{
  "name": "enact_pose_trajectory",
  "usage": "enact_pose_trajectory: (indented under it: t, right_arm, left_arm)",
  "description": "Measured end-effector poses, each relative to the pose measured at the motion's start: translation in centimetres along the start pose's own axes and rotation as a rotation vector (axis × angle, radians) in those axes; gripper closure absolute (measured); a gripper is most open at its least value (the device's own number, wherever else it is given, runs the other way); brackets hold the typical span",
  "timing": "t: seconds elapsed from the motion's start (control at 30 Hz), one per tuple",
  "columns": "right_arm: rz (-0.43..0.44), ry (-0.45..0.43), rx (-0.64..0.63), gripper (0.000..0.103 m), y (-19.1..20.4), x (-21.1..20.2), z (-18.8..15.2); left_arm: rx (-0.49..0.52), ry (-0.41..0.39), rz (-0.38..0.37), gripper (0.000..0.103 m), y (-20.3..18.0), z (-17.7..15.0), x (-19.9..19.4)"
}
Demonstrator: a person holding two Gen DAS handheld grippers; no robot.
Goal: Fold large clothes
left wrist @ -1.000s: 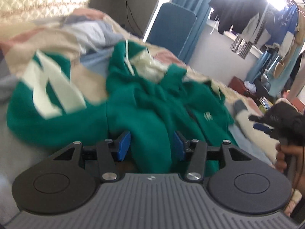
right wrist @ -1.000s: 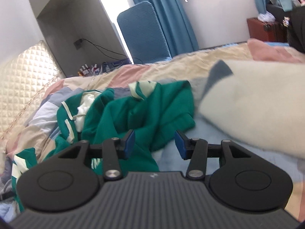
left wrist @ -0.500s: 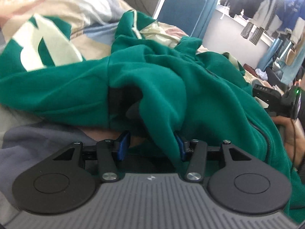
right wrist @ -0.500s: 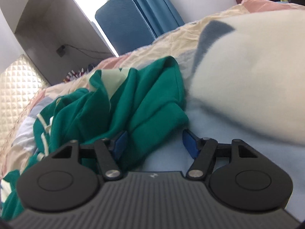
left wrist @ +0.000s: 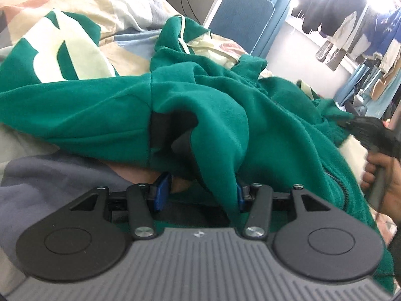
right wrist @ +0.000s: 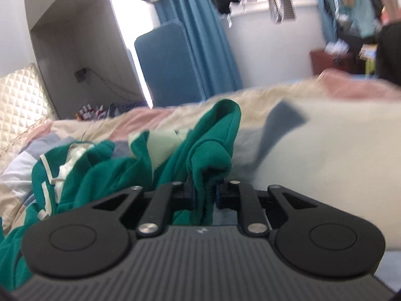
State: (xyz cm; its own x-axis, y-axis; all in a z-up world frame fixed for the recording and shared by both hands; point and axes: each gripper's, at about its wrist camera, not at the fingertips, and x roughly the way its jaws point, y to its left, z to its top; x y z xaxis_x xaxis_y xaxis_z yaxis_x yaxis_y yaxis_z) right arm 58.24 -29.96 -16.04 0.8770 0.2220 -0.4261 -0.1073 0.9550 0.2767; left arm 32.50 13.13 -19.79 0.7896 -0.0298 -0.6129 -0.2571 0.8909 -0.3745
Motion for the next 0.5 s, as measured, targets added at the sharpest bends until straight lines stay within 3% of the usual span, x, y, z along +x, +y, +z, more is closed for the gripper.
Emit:
enact_pose_trajectory:
  t: [0.5]
  right_arm:
    - [-0.226,-0.233,-0.002,0.089,-8.1,-23.6,6.7]
  left_arm:
    - [-0.114,-0.019,-0.046,0.047,1.5,-0.7,-8.4]
